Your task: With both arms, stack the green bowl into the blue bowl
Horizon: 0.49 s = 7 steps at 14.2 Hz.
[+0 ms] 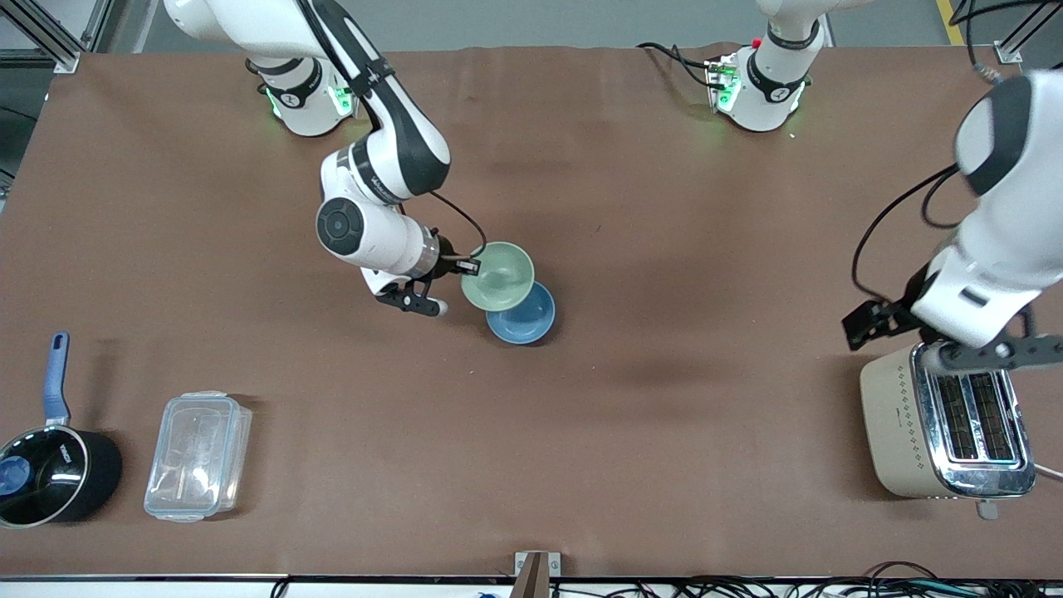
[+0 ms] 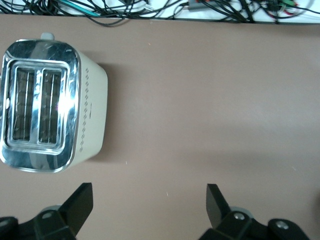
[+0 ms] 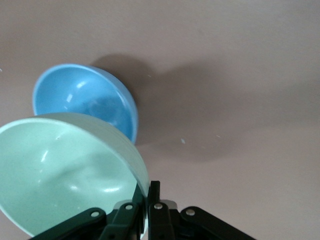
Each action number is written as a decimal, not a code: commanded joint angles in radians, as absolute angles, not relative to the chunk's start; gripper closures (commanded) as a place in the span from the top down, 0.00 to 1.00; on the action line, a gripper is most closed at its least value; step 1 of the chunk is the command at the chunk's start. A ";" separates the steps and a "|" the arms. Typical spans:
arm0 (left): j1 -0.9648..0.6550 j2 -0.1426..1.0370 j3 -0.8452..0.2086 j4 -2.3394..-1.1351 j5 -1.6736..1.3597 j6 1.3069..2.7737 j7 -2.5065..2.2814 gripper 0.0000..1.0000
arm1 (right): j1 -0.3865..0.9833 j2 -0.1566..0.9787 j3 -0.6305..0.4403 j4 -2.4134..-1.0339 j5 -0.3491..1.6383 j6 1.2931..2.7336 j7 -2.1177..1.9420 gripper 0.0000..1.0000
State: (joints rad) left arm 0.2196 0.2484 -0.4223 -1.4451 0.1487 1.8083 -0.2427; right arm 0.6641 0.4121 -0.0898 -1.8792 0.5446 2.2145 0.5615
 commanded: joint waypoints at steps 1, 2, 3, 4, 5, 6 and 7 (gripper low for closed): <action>0.224 0.120 -0.395 -1.488 0.066 1.747 -0.169 1.00 | 0.695 0.485 -0.103 -1.829 0.566 2.287 0.591 0.04; 0.192 0.095 -0.361 -1.509 0.063 1.732 -0.154 1.00 | 0.698 0.501 -0.103 -1.827 0.566 2.322 0.591 0.04; 0.140 0.062 -0.298 -1.540 0.063 1.714 -0.146 1.00 | 0.699 0.512 -0.103 -1.818 0.566 2.330 0.591 0.04; 0.085 0.037 -0.234 -1.569 0.061 1.709 -0.143 1.00 | 0.703 0.517 -0.103 -1.815 0.566 2.330 0.591 0.05; 0.048 0.016 -0.188 -1.592 0.054 1.707 -0.137 1.00 | 0.707 0.518 -0.101 -1.816 0.566 2.330 0.591 0.05; 0.032 -0.006 -0.157 -1.615 0.042 1.704 -0.118 1.00 | 0.707 0.518 -0.101 -1.815 0.568 2.330 0.591 0.05; 0.022 -0.029 -0.140 -1.643 0.032 1.700 -0.104 1.00 | 0.710 0.520 -0.101 -1.816 0.569 2.330 0.592 0.05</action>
